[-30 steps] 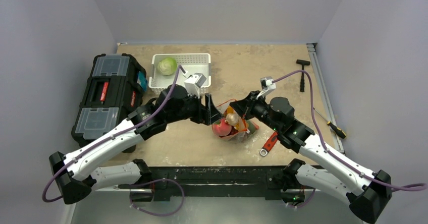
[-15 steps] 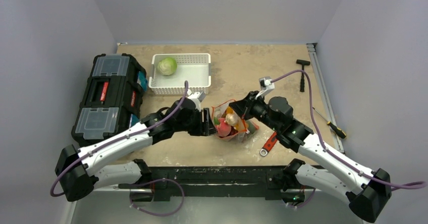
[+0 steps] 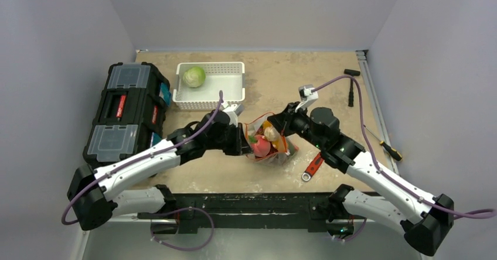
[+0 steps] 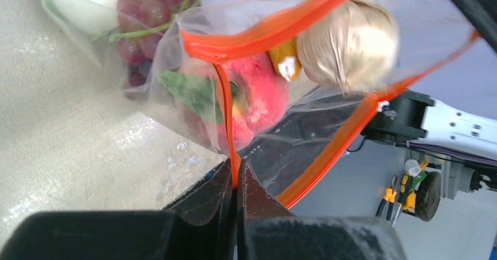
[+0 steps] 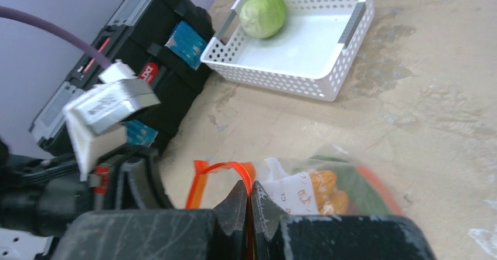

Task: Place the food in the zip-top bag and seal the zipper
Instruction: Adjust the zipper food storage bag at the center of the board.

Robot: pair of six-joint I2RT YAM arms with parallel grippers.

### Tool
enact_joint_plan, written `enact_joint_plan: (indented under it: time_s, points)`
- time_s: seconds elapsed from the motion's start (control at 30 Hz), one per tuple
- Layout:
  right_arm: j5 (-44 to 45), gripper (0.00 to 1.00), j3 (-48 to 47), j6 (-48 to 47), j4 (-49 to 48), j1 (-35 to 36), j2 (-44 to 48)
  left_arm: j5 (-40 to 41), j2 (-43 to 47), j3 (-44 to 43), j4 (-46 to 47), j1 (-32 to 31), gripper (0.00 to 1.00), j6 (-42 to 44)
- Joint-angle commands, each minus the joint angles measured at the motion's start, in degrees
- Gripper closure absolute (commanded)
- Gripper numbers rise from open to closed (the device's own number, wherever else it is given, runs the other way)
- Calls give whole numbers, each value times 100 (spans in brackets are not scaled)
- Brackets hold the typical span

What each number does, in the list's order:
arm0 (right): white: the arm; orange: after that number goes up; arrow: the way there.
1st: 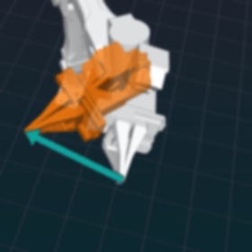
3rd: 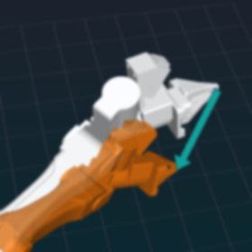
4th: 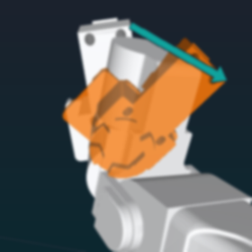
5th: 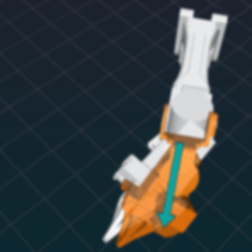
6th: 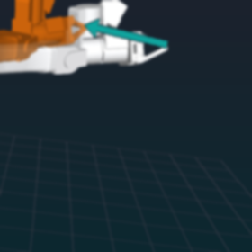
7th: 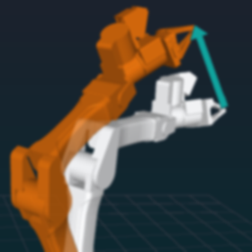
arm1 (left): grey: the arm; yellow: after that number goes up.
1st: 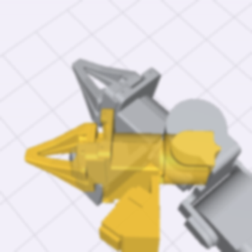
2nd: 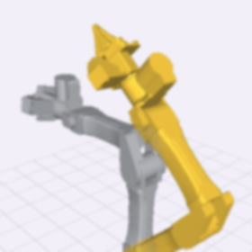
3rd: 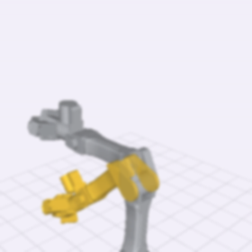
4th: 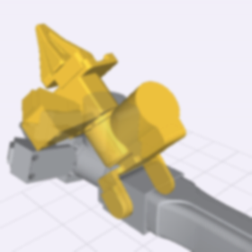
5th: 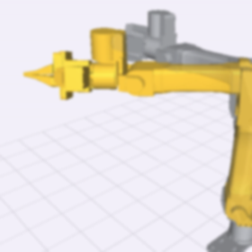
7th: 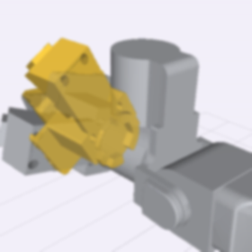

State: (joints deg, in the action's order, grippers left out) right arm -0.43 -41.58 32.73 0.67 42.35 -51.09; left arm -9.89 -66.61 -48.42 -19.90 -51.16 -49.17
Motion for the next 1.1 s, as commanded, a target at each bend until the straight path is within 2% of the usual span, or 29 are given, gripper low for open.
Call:
enact_joint_plan:
  time_s: [0.0, 0.2, 0.3, 0.43, 0.57, 0.7, 0.93, 1.07]
  points:
    - [730, 100, -943, -963, 633, 17, -118, 21, 616, -724, -352, -28, 100, 295]
    - [620, 100, -2141, -1626, 1966, 27, -367, 304, 1021, -1095, -943, -19, 100, 335]
    - [253, 100, -2451, -1712, 2148, 36, -498, 390, 1071, -1032, -955, -17, 100, 220]
    - [77, 100, -1851, -1685, 1577, 52, -850, 657, 853, -619, -821, 33, 100, 45]
    - [-127, 100, -1547, -1575, 1282, 179, -1391, 419, 744, -215, -447, 279, 100, -179]
    - [-180, 100, -1823, -1674, 1273, 531, -1428, 674, 1114, -242, -427, 305, 100, -183]
    - [-1333, 100, -2626, -1779, 1608, 1004, -2126, 1335, 1705, -219, -299, 308, 100, -360]
    - [-1528, 100, -2475, -1756, 1249, 1233, -2236, 1766, 1930, -43, -273, 319, 100, -369]
